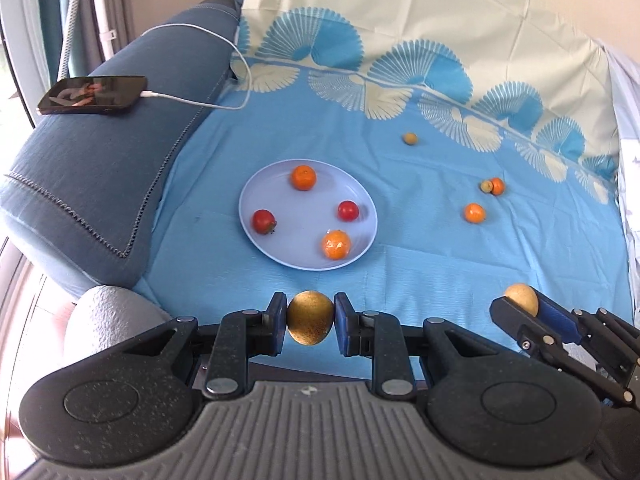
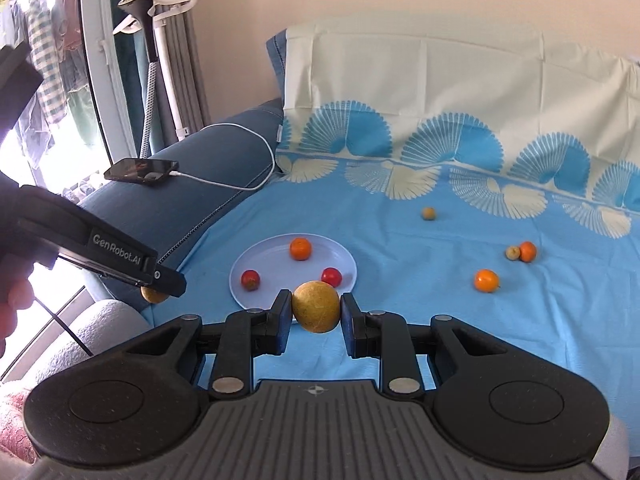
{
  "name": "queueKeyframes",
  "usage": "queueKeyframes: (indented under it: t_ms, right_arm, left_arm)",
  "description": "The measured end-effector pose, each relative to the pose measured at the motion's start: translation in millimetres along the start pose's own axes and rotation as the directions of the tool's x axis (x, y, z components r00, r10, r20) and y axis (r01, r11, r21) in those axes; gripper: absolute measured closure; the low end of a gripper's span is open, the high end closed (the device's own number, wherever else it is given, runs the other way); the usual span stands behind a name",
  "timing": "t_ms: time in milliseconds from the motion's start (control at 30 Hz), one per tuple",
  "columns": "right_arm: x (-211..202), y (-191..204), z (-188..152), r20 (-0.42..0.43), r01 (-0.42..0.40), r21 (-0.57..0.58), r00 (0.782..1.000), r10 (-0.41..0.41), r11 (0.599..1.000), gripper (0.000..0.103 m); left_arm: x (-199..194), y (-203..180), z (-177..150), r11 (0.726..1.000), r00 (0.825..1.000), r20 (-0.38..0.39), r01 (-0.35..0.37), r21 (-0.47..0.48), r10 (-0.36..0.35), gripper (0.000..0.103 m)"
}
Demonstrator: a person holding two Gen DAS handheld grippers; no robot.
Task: Organize fruits
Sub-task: 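Carry the yellow-brown fruit in the left tool while the right tool carries its fruit to the plate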
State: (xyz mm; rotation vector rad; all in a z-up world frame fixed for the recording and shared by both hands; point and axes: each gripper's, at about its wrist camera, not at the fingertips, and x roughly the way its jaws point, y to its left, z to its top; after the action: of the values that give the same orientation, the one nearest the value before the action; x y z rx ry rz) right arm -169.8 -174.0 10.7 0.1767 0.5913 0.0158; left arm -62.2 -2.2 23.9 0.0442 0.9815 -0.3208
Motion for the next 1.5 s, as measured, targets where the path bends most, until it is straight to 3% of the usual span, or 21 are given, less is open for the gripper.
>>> queueKeyframes:
  t_ms: [500,1500]
  right_arm:
    - [-11,17,-4,0.020,0.043,-0.060,0.999,-0.042,0.997,0.076]
    - [12,20,-1,-0.048,0.038,-0.070,0.998,-0.041,0.997,0.076]
  left_arm:
    - [-12,11,-8,0.999,0.998,0.044,0.040,-0.031,-0.039,0.076]
    - [10,26,7,0.996,0.999,0.022,0.042,-0.078,-0.040,0.076]
